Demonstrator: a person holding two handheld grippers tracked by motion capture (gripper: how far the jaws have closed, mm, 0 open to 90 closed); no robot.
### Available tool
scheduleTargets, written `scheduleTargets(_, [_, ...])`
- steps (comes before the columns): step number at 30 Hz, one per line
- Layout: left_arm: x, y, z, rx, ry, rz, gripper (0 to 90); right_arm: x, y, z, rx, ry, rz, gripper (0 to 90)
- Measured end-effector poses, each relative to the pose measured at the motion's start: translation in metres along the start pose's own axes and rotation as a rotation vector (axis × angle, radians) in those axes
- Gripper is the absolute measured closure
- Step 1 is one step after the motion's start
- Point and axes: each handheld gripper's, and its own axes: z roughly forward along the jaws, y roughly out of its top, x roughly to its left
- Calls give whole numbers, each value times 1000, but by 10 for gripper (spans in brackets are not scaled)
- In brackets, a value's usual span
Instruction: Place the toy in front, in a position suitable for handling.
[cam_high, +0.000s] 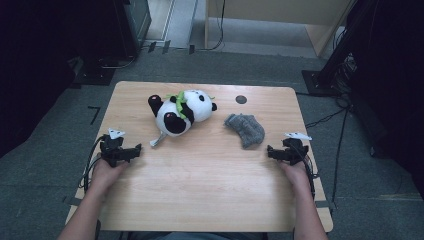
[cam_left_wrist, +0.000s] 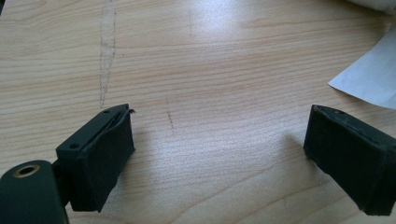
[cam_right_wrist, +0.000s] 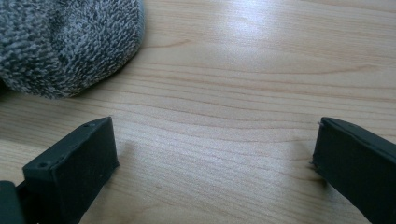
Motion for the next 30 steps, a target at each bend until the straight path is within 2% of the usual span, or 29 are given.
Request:
scheduleTargets(6, [-2, 0, 0, 2, -5, 6, 82, 0, 0, 0, 0, 0, 0, 0])
scheduleTargets(11, [-3, 2, 1, 0, -47, 52, 90, 0, 0, 0, 0, 0, 0, 0])
scheduleTargets(12, [-3, 2, 1, -4, -50, 56, 134, 0, 0, 0, 0, -1, 0, 0])
scheduleTargets(21, [-3, 3, 2, -15, -30, 28, 149, 2, 1, 1, -1, -17, 17, 0])
scheduleTargets(23, [-2, 3, 2, -18, -39, 39, 175, 2, 1, 1, -1, -21, 19, 0])
scheduleTargets(26, [0, 5, 0, -15, -48, 45, 277, 2, 1, 1, -1, -20, 19, 0])
scheduleTargets(30, [3, 8, 0, 11, -66, 53, 268, 1, 4, 0, 24, -18, 15, 3])
